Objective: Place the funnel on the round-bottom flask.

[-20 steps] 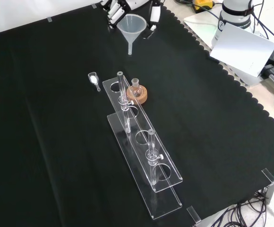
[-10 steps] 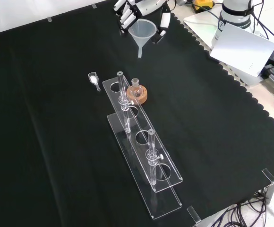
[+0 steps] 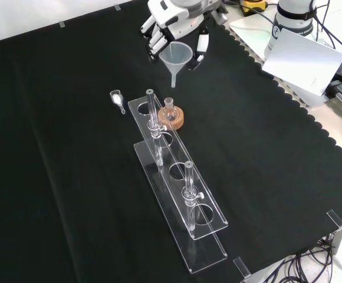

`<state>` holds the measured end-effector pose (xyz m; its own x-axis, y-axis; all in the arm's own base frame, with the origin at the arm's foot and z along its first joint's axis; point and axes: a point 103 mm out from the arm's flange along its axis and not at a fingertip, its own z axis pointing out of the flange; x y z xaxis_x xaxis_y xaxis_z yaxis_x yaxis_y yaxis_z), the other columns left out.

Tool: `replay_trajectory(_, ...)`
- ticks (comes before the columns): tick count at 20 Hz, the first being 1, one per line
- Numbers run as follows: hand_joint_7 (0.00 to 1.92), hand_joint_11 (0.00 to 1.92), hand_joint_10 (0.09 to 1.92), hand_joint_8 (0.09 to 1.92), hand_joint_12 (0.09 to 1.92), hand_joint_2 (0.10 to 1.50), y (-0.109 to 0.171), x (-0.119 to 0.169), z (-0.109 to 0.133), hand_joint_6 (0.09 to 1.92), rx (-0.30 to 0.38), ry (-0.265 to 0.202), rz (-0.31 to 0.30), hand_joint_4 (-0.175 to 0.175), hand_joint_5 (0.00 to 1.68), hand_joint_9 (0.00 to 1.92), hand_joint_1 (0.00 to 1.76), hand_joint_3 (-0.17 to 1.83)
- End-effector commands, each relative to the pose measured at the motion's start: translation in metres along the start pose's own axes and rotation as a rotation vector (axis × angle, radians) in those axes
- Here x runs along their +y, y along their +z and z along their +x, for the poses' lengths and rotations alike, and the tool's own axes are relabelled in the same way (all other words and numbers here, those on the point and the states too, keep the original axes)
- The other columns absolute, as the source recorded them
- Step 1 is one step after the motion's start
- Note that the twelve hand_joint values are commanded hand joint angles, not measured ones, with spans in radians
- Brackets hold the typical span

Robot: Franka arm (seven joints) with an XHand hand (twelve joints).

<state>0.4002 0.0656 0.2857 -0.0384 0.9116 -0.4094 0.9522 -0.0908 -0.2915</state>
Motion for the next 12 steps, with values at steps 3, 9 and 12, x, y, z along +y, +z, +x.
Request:
replay_trajectory(3,0.77,0.46,0.62,0.86,1.32,0.69,0.017,0.019,-0.001,0.84,0.010,0.000,0.026,-0.023,0.73,1.04,0.81,0.60)
replay_trajectory(9,0.77,0.46,0.62,0.85,1.32,0.68,0.024,0.024,0.001,0.84,0.028,-0.010,0.038,-0.024,0.74,1.04,0.81,0.61)
replay_trajectory(12,0.77,0.46,0.62,0.85,1.32,0.68,0.031,0.028,0.005,0.84,0.027,-0.014,0.043,-0.025,0.74,1.04,0.81,0.61)
